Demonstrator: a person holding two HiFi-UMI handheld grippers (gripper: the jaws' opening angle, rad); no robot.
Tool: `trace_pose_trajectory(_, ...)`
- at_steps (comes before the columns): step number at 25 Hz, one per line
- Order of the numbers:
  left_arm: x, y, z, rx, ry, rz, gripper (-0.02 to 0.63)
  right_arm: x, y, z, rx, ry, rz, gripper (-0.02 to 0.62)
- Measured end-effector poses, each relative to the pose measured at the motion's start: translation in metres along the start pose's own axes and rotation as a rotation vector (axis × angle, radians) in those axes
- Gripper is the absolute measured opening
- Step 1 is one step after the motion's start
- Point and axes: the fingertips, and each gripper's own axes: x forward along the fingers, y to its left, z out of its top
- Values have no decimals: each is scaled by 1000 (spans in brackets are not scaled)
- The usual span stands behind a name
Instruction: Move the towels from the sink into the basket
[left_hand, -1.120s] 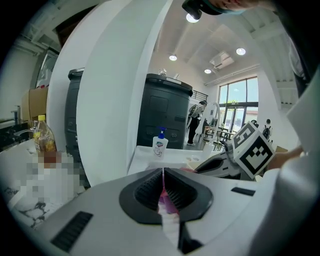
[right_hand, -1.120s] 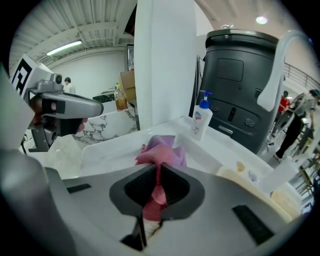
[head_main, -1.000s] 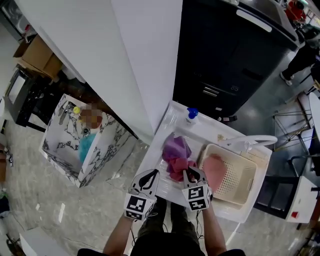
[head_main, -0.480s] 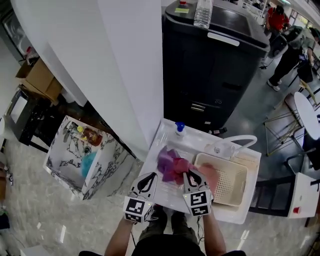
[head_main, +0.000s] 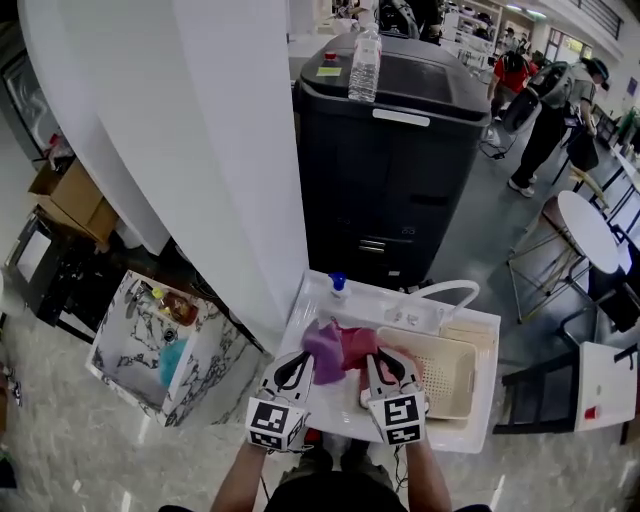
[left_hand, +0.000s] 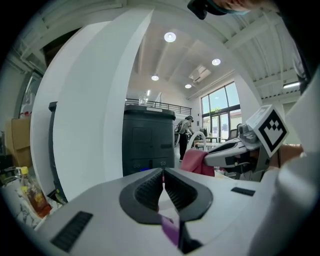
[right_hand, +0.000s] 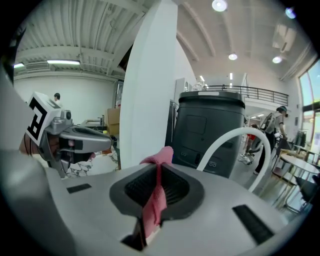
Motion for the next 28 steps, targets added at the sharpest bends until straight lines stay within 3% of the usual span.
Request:
trace_pose_trajectory(11, 27, -39, 23, 51, -36, -110, 17, -34, -44, -4, 67, -33, -138, 44)
trace_pose_trajectory(21, 62, -91, 20, 70, -14, -245, 17, -75, -99, -39, 145, 5, -295, 46)
trace_pose_trajectory(28, 81, -122, 10, 75, 18, -307, 17, -95, -126, -74, 194, 54, -359, 44)
